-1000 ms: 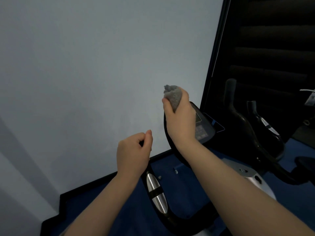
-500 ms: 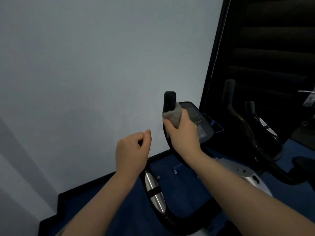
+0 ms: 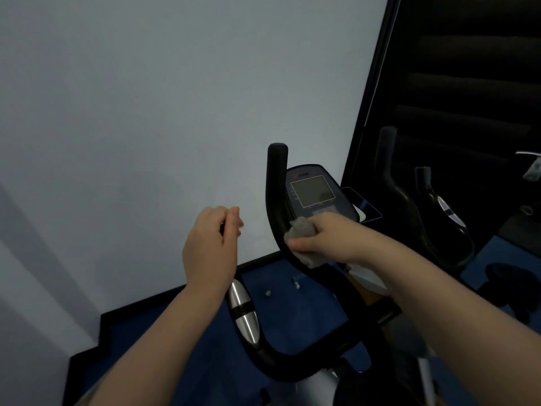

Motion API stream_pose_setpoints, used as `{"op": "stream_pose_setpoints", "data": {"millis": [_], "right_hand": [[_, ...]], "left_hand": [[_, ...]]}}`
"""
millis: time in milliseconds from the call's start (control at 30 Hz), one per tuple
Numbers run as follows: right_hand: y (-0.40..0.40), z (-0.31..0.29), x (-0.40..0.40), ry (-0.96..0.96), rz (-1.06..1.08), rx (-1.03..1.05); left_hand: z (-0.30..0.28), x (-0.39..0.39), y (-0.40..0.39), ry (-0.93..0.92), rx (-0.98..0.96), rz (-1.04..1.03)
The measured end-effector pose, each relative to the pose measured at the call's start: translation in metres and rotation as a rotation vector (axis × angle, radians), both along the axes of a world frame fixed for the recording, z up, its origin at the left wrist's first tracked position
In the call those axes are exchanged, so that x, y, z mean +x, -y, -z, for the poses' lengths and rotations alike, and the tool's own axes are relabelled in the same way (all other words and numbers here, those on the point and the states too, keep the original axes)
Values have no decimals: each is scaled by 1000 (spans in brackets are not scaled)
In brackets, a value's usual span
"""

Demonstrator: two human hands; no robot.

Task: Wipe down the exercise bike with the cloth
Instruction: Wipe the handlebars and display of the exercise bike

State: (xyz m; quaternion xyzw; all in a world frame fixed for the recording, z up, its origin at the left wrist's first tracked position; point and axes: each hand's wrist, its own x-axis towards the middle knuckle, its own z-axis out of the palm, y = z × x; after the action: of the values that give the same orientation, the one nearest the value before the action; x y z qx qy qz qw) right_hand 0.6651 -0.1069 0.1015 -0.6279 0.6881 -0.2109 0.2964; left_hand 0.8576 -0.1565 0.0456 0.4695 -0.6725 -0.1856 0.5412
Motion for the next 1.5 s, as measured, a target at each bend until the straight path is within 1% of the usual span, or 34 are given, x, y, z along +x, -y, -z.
{"op": "stream_pose_setpoints", "data": {"millis": [67, 167, 233, 333, 367, 467, 500, 567, 633, 700, 800, 867, 933, 967, 1000, 1033, 1100, 1133, 1200, 1300, 1367, 1433, 1500], "right_hand": [[1, 3, 11, 45, 9, -84], [-15, 18, 22, 0, 59, -147], [-30, 24, 6, -30, -7, -116], [-43, 17, -31, -216, -124, -10], [-42, 16, -36, -219, -115, 4], [-46, 27, -28, 7, -30, -82], [-50, 34, -23, 24, -27, -132], [-60, 44, -20, -12, -46, -211], [-69, 48, -27, -19, -66, -226], [-79, 48, -38, -90, -66, -192], [-101, 56, -45, -220, 30, -189], [-120, 67, -41, -318, 75, -245], [-134, 77, -38, -455, 75, -313], [-137, 79, -40, -488, 67, -326], [-138, 79, -44, -473, 70, -318], [-136, 77, -48, -395, 84, -298], [-130, 68, -53, -168, 142, -271], [-129, 66, -51, -85, 167, -274], [-134, 73, -42, -43, 170, -304], [-154, 91, -39, -64, 130, -361], [-165, 94, -48, -3, 99, -301], [-170, 89, -56, 84, 69, -222], [-175, 81, -59, 130, 91, -248]], "left_hand": [[-1, -2, -7, -23, 7, 3], [3, -2, -23, 8, 33, 22], [8, -5, -37, 60, 12, -10], [14, -15, -56, 149, -24, -34], [15, -18, -60, 154, -19, -29], [15, -25, -72, 154, 11, -36], [15, -28, -76, 157, 25, -37], [17, -32, -88, 158, 69, -6], [20, -36, -103, 154, 126, 64], [22, -41, -119, 124, 185, 132], [24, -52, -141, 68, 217, 197], [27, -60, -155, 61, 229, 219], [31, -65, -168, 80, 271, 249], [34, -67, -173, 83, 291, 259], [35, -67, -178, 87, 300, 259], [35, -67, -181, 96, 291, 251], [33, -67, -185, 107, 269, 237], [32, -67, -187, 96, 284, 241], [33, -67, -190, 66, 358, 244], [34, -64, -193, 24, 480, 257], [34, -63, -193, -24, 546, 266], [34, -63, -194, -30, 592, 250], [36, -64, -196, -20, 607, 216]]}}
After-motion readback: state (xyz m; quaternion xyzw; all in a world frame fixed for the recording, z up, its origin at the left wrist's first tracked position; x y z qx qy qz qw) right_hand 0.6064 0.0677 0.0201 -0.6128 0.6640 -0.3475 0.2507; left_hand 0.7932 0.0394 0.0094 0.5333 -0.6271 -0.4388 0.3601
